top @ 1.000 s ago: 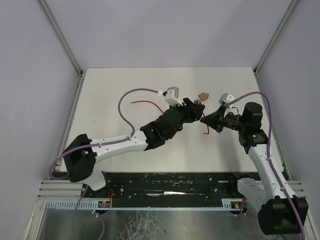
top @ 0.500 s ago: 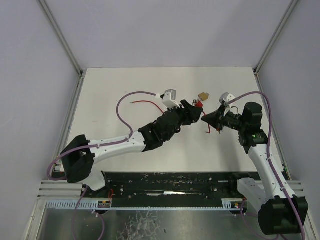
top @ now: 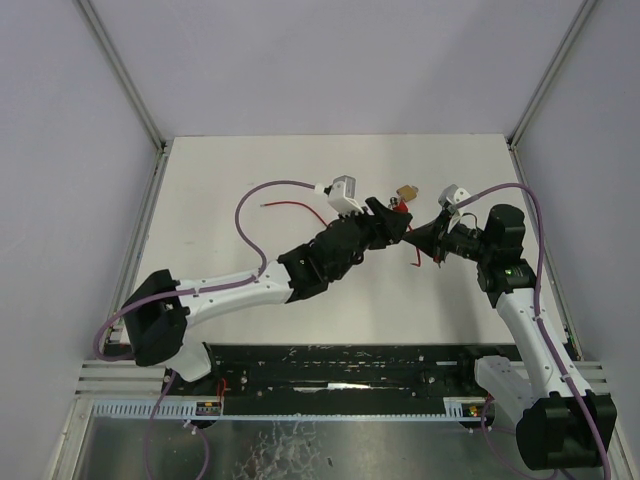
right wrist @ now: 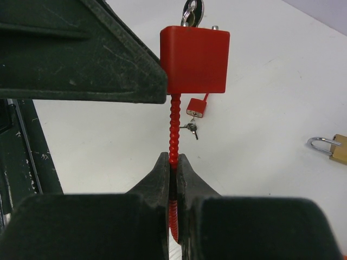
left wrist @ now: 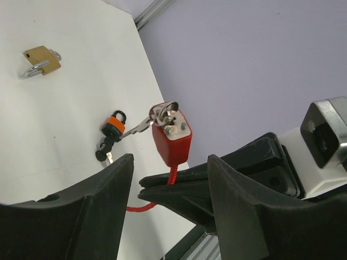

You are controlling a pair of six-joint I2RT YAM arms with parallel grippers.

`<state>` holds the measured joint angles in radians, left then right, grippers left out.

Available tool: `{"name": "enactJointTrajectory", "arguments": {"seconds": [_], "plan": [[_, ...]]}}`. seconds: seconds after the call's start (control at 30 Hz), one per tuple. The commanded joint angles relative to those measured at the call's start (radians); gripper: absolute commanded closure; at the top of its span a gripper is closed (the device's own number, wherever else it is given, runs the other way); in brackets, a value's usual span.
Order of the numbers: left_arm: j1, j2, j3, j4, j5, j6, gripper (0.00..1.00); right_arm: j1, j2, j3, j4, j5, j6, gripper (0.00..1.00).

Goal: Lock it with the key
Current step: Lock the lock.

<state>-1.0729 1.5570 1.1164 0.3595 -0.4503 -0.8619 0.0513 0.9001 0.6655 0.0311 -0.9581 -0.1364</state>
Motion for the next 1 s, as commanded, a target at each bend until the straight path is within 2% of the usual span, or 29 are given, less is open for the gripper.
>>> {"name": "enactJointTrajectory", "arguments": {"seconds": [0.0,0.37,0.57,0.63,0.77,0.9,0.97], "plan": [[-0.005,0.031,0.065,0.002,-0.009,-0.009,0.44,-0.001,-0.015,0.040,0.034,-0.011,-0.018,1.00],[0.002,0.103,0.153,-0.055,-0.040,-0.014,0.48,0.005,-0.030,0.037,0.023,-0.007,-0.046,1.00],[0.014,0.118,0.171,-0.067,-0.033,-0.002,0.68,0.013,-0.033,0.036,0.010,-0.002,-0.073,1.00],[0.015,0.116,0.174,-0.068,-0.033,0.006,0.71,0.016,-0.036,0.034,0.006,-0.003,-0.085,1.00],[0.016,0.108,0.171,-0.067,-0.037,0.017,0.68,0.019,-0.043,0.030,0.007,-0.015,-0.093,1.00],[0.017,0.095,0.162,-0.061,-0.056,0.021,0.53,0.019,-0.038,0.027,0.013,-0.011,-0.088,1.00],[0.019,0.089,0.159,-0.058,-0.064,0.025,0.49,0.020,-0.038,0.026,0.015,-0.011,-0.087,1.00]]}}
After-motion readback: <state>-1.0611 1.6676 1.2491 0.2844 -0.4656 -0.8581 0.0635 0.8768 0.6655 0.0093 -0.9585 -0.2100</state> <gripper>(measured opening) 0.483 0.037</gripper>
